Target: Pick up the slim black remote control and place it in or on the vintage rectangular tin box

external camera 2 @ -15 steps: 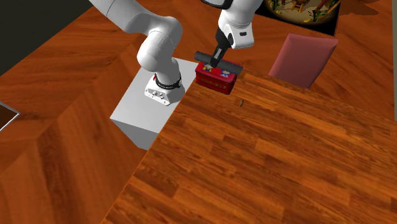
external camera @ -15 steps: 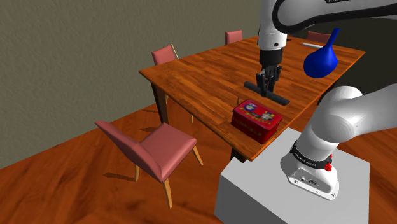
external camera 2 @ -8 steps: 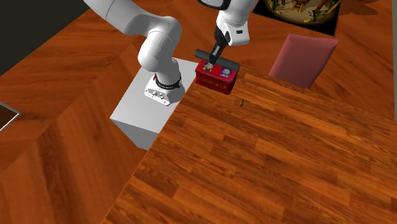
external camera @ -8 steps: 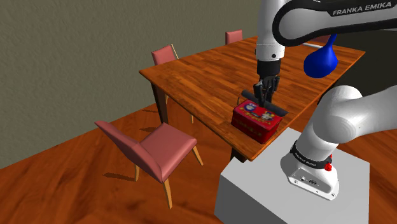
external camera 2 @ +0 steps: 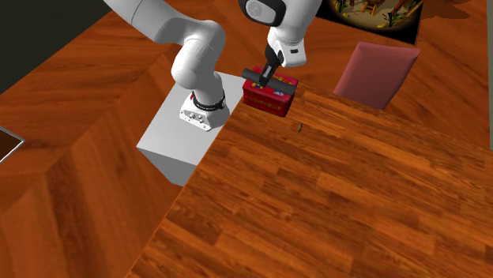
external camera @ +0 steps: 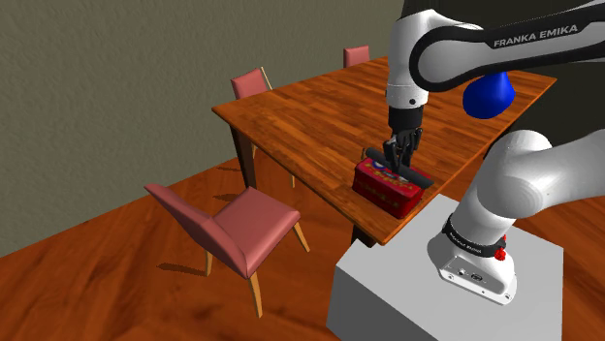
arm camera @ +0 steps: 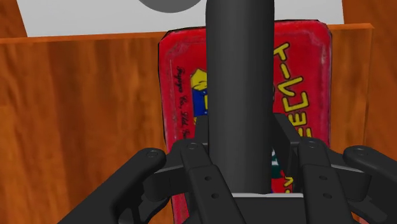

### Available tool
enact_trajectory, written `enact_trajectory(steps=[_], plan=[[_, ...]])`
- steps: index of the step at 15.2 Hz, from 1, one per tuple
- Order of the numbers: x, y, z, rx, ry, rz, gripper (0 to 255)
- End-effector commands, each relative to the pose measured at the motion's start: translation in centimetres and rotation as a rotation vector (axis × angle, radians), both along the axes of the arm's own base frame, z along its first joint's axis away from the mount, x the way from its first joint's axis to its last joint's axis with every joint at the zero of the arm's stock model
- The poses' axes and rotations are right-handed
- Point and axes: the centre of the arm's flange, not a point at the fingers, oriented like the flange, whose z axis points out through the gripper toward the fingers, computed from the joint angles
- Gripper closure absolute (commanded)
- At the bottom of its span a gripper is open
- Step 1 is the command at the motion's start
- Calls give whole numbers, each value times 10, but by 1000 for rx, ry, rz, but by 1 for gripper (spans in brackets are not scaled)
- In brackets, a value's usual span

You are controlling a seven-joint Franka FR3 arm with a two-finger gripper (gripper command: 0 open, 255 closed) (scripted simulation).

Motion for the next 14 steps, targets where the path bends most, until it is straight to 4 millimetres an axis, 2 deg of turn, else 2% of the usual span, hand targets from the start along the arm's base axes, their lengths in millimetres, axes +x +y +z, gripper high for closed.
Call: enact_trajectory(steps=[1, 5, 6, 11, 14], plan=[[0, 0, -1, 0, -1, 0, 255], [0, 0, -1, 0, -1, 0, 255], [0, 0, -1, 0, -1, 0, 0], [0, 0, -1, 0, -1, 0, 0], [9, -3, 37, 0, -1, 0, 0]])
